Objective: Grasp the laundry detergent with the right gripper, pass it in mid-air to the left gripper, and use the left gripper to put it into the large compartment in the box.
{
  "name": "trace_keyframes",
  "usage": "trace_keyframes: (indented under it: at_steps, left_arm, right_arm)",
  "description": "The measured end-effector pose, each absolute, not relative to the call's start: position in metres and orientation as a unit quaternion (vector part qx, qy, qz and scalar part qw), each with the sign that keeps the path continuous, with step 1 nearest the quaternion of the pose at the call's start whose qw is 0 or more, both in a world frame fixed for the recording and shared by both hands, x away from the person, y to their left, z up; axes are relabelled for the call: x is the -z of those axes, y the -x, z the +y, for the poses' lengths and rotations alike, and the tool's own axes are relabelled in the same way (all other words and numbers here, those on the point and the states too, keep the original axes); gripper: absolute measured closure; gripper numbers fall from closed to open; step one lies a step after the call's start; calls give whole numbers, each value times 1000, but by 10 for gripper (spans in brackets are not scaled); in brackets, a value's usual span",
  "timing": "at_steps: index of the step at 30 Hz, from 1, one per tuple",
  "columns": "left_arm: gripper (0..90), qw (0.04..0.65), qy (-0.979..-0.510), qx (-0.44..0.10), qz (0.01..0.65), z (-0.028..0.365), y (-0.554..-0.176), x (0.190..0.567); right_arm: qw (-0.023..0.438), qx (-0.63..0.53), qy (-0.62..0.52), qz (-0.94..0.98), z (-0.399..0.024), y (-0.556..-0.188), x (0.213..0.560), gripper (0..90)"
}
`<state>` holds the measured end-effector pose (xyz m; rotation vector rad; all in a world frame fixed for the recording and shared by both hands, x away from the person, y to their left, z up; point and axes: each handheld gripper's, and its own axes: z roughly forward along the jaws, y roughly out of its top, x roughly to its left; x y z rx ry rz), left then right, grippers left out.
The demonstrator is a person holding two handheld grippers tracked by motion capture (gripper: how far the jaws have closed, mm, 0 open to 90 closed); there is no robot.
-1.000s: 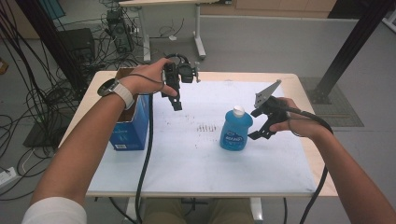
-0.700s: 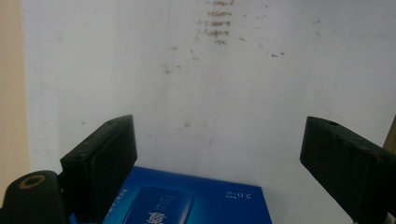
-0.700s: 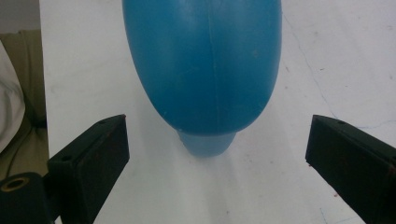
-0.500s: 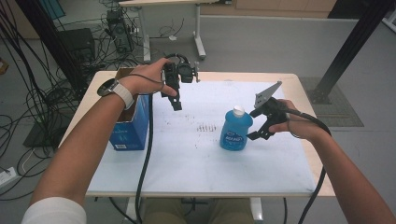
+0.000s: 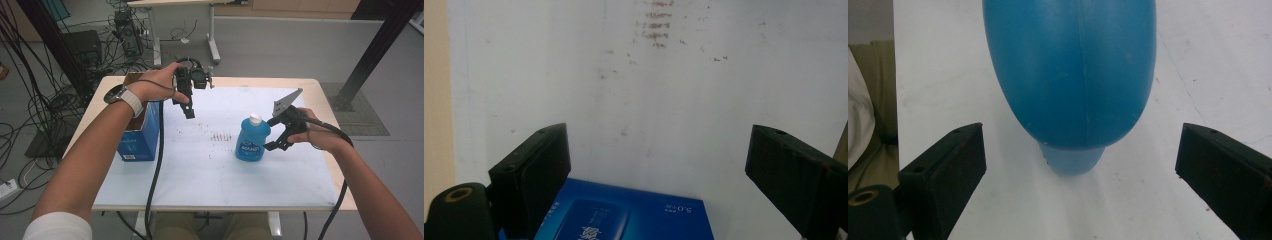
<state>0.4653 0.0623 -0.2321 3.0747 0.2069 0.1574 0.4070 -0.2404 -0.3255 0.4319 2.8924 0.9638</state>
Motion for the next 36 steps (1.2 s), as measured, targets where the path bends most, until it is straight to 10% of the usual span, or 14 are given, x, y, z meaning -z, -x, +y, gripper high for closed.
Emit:
trace_keyframes:
  at_steps: [36]
  left_arm:
    - [112,31,-996,-52,71,64,-465,233]
  right_arm:
    - [36,-338,-144,929,-243,-407,334,59]
